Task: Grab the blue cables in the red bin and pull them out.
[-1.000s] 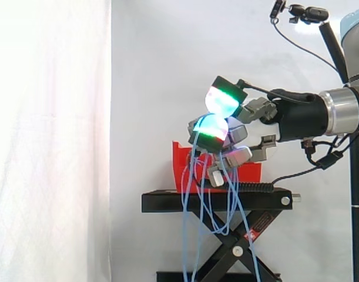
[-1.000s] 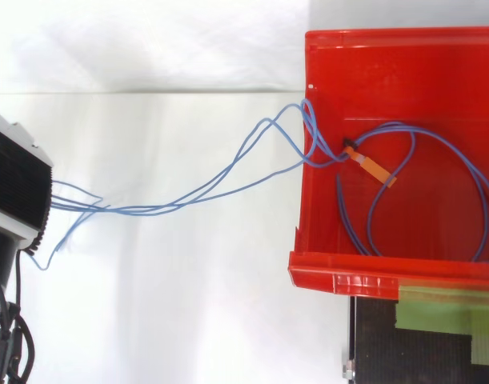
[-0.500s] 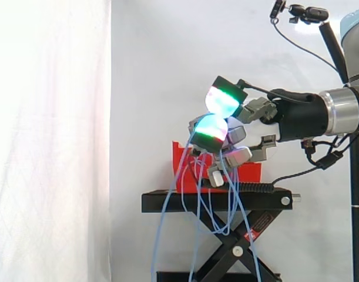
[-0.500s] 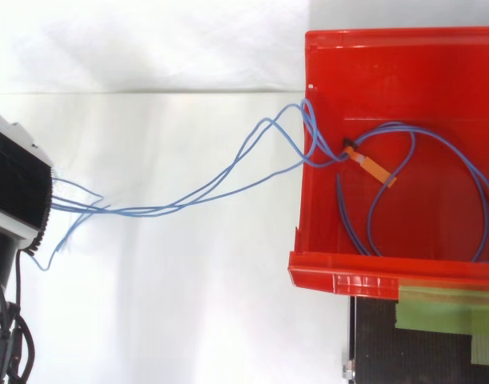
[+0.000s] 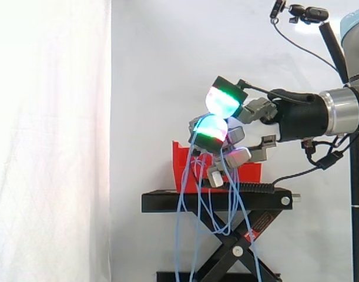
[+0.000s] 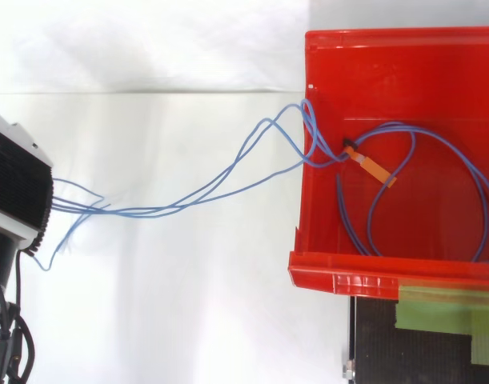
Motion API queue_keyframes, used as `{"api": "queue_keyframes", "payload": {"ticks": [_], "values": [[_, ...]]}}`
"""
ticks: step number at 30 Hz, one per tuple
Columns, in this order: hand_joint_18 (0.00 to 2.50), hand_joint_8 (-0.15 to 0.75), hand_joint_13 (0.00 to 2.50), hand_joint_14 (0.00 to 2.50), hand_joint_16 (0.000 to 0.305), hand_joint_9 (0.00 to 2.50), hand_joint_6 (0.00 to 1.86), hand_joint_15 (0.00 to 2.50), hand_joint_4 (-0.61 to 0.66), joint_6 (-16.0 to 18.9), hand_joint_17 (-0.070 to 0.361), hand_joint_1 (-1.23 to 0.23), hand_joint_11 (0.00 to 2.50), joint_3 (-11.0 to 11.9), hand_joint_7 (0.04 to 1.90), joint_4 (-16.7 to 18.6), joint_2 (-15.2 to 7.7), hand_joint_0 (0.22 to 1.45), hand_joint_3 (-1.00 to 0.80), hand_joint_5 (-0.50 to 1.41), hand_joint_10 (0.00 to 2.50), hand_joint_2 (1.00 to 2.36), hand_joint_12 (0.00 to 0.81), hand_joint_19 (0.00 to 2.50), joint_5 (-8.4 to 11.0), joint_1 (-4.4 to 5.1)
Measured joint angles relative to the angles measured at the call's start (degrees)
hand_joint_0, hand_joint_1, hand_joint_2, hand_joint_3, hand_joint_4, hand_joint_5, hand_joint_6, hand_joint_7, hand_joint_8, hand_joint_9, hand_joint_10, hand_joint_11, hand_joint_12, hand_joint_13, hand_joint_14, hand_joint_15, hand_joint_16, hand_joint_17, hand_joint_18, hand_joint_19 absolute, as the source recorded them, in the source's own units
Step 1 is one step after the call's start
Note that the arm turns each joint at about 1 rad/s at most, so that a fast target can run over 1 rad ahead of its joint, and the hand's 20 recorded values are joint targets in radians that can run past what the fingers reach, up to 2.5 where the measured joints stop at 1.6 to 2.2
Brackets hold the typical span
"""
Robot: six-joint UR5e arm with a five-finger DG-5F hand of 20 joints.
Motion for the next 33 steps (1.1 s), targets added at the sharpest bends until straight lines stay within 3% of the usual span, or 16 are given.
{"api": "queue_keyframes", "payload": {"ticks": [7, 20, 33], "values": [[0.73, 0.218, 1.26, 0.02, 0.053, 0.92, 0.98, 1.41, 0.08, 0.04, 0.12, -1.06, 1.64, 0.0, 0.53, 0.0, 0.02, 0.85, -0.97, 0.51, 1.03, 1.0, 0.341, 0.76, 0.0, 0.0], [0.74, 0.219, 1.3, 0.01, 0.053, 0.88, 1.04, 1.49, 0.08, 0.05, 0.12, -1.06, 1.52, 0.0, 0.49, 0.0, -0.01, 0.87, -0.97, 0.52, 1.35, 1.0, 0.321, 0.73, 0.0, -0.01], [0.75, 0.217, 1.31, 0.01, 0.053, 0.89, 1.12, 1.5, 0.06, 0.0, 0.118, -1.05, 1.48, 0.0, 0.5, 0.0, 0.0, 0.9, -0.94, 0.55, 1.41, 1.0, 0.316, 0.74, 0.01, 0.0]]}}
